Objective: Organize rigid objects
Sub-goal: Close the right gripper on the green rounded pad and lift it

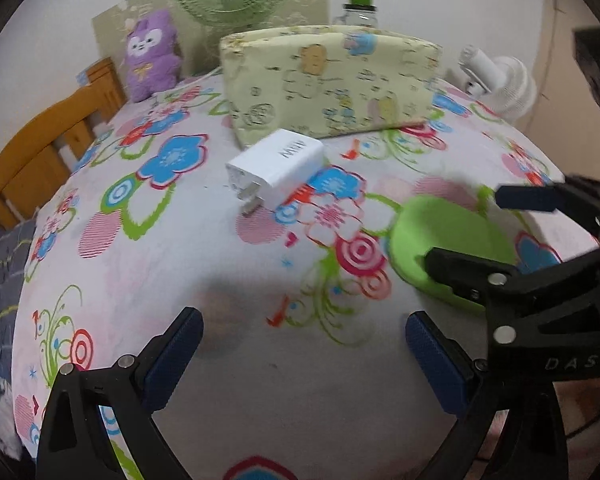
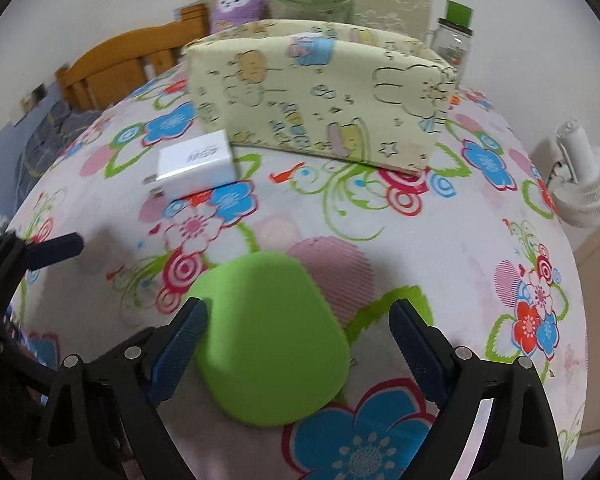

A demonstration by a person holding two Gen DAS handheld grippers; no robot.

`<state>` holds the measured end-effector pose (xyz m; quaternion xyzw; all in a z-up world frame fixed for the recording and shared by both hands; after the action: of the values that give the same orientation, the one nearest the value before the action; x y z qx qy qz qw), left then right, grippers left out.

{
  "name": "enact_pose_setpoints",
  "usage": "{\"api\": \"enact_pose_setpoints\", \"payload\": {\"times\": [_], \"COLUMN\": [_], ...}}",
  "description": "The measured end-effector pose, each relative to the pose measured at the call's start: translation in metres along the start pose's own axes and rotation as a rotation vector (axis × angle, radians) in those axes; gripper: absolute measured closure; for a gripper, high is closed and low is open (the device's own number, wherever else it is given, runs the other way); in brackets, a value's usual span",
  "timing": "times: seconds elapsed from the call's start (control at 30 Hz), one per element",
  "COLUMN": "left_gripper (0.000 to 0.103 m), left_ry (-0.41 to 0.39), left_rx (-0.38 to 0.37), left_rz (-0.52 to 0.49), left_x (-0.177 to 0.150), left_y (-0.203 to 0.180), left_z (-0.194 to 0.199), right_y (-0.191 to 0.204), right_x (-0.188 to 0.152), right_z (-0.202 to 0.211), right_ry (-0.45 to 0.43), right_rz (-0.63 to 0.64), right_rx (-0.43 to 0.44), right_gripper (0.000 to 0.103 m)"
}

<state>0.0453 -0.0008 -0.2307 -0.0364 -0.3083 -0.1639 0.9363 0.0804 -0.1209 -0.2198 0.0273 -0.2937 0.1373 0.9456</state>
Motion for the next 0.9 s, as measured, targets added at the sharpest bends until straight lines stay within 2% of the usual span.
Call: {"api": "enact_pose_setpoints", "payload": {"times": [0.1, 0.37, 0.43, 0.53, 0.7, 0.9], "left_gripper": [0.001, 0.001, 0.001, 0.001, 0.001, 0.001], "left_ry": [0.007, 0.003, 0.011, 0.013, 0.016, 0.002], "left_rx": [-0.011, -0.009, -0.019, -0.015, 0.0, -0.03], "left_rz": [-0.025, -0.05, -0.034, -0.031, -0.012, 0.029], "left_x": [-0.005, -0.01, -0.009, -0.008, -0.003, 0.016], "left_y": [-0.004, -0.012, -0.01, -0.01, -0.006, 0.002], "left_z": [0.004, 0.008, 0.007, 0.006, 0.002, -0.004], "right_y": [0.007, 0.004, 0.005, 0.01, 0.006, -0.004], "right_x": [-0.005, -0.015, -0.014, -0.011, -0.006, 0.011], "right_z": [0.003, -0.002, -0.003, -0.002, -0.005, -0.005], "right_ry": [0.012, 0.078, 0.071, 0.051, 0.045, 0.009], "right_rz": [0.04, 0.022, 0.018, 0.04, 0.0, -0.053], "right_rx": [0.004, 0.04, 0.041, 0.028, -0.001, -0.015], "right_gripper": [0.009, 0.01, 0.011, 0.023, 0.023, 0.023]}}
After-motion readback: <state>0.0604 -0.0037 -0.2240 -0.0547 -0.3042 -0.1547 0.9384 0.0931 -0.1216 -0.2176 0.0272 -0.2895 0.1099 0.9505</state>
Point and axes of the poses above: each gripper's, at about its wrist camera, not at the fingertips, and z roughly against the way its jaws point, y to its left, x to its top, the point moved 5 cm from there along -z, roughly the way its jaws point, and after that the axes turned 1 degree about -x, right-handed, at the moved point
